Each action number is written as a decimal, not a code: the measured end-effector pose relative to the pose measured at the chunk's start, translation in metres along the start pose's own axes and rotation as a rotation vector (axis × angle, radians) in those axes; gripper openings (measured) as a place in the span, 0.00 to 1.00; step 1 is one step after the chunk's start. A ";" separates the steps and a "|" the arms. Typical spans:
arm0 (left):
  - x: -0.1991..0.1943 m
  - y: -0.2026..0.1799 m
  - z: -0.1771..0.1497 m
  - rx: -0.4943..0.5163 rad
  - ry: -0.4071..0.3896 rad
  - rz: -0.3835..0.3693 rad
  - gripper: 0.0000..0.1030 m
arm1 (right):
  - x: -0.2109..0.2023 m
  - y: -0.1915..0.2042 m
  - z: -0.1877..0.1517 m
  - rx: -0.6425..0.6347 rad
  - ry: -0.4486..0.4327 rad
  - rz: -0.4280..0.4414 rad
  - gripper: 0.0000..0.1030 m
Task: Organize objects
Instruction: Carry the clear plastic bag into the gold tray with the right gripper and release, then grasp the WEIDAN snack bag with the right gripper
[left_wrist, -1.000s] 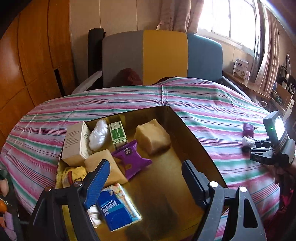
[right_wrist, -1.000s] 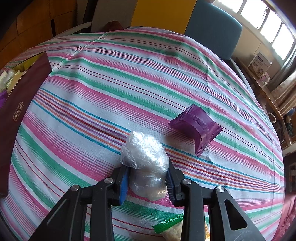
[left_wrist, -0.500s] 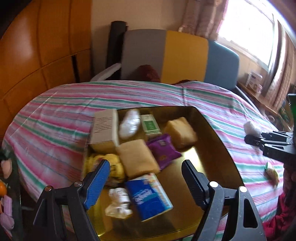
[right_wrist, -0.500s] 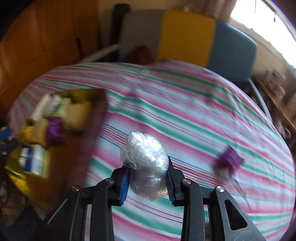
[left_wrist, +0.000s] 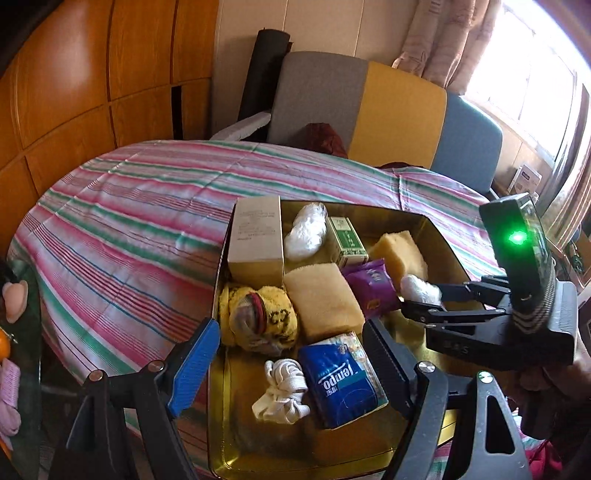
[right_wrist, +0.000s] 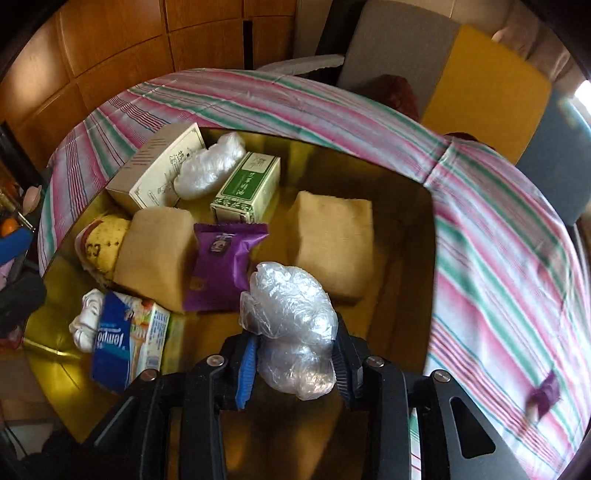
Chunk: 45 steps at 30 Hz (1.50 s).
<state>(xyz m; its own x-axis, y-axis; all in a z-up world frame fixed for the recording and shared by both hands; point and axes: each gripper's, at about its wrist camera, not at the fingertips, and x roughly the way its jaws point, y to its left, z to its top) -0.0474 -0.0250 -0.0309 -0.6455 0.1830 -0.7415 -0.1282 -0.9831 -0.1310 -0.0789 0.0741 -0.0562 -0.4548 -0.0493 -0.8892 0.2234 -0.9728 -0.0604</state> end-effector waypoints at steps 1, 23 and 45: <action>0.001 -0.001 -0.001 0.003 0.004 0.000 0.78 | 0.003 0.001 0.000 -0.002 0.000 -0.005 0.45; -0.013 -0.063 -0.012 0.181 -0.004 -0.045 0.78 | -0.094 -0.080 -0.076 0.162 -0.211 -0.015 0.81; -0.011 -0.168 -0.026 0.415 0.049 -0.201 0.78 | -0.101 -0.290 -0.219 0.448 0.111 -0.168 0.98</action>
<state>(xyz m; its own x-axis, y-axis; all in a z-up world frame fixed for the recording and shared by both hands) 0.0006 0.1377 -0.0184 -0.5421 0.3588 -0.7598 -0.5440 -0.8391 -0.0081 0.0909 0.4112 -0.0482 -0.3532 0.1175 -0.9281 -0.2492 -0.9680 -0.0278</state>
